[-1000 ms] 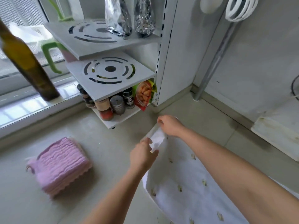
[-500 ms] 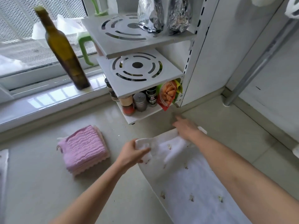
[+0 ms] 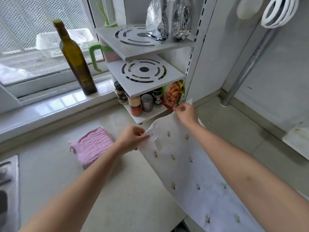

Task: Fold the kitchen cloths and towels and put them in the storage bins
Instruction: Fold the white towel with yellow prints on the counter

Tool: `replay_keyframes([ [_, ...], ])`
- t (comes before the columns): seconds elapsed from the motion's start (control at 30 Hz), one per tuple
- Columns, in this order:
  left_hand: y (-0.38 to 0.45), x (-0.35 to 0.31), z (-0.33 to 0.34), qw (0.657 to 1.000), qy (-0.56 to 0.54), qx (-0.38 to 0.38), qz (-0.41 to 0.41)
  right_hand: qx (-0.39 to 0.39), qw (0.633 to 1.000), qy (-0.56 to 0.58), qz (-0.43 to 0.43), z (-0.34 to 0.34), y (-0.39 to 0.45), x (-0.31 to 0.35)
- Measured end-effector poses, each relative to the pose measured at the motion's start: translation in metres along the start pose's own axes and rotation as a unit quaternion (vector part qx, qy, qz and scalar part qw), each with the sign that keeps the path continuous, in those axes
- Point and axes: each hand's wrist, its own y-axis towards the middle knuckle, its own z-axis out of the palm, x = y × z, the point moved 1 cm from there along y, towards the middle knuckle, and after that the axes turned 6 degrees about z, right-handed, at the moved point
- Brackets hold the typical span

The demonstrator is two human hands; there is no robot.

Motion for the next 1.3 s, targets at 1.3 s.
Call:
replay_keyframes([
  [1.3,-0.192,-0.217,0.454,0.848,0.084,0.488,0.187,-0.067,0.962,-0.090,0.250,-0.350,-0.260,-0.362],
])
